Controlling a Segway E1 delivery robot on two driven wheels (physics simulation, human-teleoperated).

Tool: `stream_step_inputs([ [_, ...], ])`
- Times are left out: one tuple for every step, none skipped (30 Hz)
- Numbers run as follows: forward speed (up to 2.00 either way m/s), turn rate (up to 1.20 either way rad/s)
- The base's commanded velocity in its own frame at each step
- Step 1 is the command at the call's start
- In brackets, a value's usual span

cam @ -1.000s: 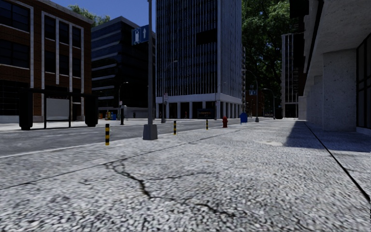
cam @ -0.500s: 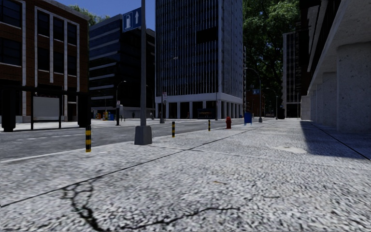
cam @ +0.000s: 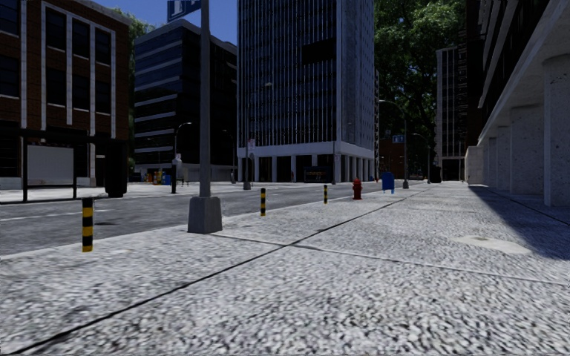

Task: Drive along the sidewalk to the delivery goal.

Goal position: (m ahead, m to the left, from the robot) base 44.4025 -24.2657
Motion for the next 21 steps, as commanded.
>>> stream_step_inputs([
  [2.00,-0.31],
  [2.00,-0.37],
  [2.00,-0.39],
  [2.00,-0.39],
  [2.00,-0.39],
  [2.00,-0.39],
  [2.00,-0.39],
  [2.00,-0.39],
  [2.00,-0.39],
  [2.00,-0.39],
  [2.00,-0.39],
  [2.00,-0.39],
  [2.00,-0.39],
  [2.00,-0.39],
  [2.00,-0.39],
  [2.00,-0.39],
  [2.00,-0.39],
  [2.00,-0.39],
  [2.00,-0.39],
  [2.00,-0.39],
  [2.00,-0.39],
])
